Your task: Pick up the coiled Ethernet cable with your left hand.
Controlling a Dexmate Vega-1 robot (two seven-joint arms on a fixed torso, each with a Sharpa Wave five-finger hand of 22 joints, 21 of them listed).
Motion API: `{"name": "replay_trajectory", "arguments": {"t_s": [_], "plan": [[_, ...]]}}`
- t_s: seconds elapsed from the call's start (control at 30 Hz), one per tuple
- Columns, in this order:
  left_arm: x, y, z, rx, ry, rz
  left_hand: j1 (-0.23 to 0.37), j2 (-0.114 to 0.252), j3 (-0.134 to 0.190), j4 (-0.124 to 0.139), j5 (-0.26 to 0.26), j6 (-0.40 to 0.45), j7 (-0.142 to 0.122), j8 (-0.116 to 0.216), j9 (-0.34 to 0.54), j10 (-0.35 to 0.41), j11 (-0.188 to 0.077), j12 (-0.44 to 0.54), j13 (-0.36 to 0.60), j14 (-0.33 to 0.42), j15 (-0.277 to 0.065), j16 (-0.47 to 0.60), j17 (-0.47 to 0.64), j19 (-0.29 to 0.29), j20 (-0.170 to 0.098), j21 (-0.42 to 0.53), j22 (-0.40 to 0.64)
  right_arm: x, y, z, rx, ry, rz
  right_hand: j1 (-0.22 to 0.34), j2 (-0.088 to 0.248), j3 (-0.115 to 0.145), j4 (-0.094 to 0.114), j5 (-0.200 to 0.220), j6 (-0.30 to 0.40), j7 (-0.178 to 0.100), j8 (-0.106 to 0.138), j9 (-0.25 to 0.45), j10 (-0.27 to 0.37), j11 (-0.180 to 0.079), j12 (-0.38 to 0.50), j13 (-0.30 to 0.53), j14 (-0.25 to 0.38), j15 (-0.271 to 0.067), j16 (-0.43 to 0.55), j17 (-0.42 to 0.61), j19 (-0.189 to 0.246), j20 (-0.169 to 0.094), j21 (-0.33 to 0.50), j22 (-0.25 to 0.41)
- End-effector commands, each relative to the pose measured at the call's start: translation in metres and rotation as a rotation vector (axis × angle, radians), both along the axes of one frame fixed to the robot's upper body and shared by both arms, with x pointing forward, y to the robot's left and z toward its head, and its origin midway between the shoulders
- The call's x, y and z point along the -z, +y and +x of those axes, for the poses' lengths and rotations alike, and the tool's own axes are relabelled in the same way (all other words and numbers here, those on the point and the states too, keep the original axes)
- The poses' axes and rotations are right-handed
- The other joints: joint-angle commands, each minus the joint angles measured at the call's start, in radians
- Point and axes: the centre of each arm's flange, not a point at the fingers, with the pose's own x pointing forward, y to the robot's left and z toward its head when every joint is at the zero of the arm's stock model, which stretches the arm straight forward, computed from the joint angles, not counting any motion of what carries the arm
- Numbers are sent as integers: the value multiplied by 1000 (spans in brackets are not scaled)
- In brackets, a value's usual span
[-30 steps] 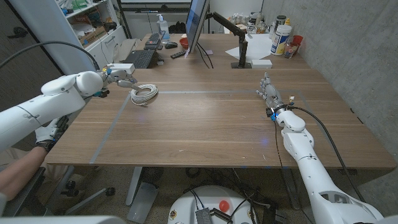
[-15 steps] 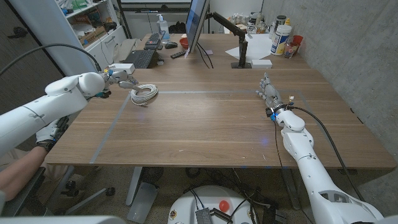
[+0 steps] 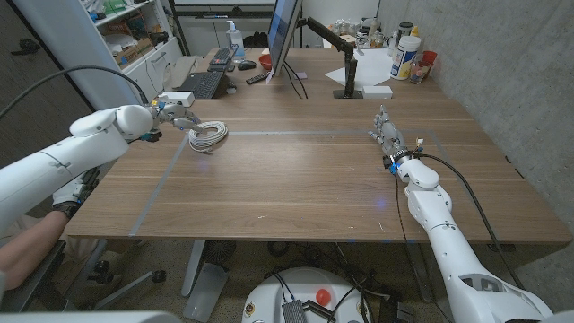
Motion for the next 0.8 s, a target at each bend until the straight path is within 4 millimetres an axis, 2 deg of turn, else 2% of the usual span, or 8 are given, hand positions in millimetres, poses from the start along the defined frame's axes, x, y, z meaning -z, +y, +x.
{"name": "replay_trajectory", "arguments": {"t_s": [0.03,0.8], "plan": [[-1,1,9,2,15,1,12,5,-2,3,-3,7,-1,-2,2,5,6,-1,5,5,-115,0,4,4,5,0,2,-1,0,1,-3,6,6,4,3,-8,2,-2,-10,-1,4,2,-5,2,4,3,-10,-1,3,3,4,6,5,4],[-7,-1,27,3,29,-1,14,15,-1,6,-3,12,-4,-2,3,7,5,-4,8,6,-117,-1,6,4,6,-1,3,0,0,4,-14,18,21,5,3,-10,2,-2,-11,1,4,2,-6,3,4,3,-11,0,3,3,3,6,5,4]]}}
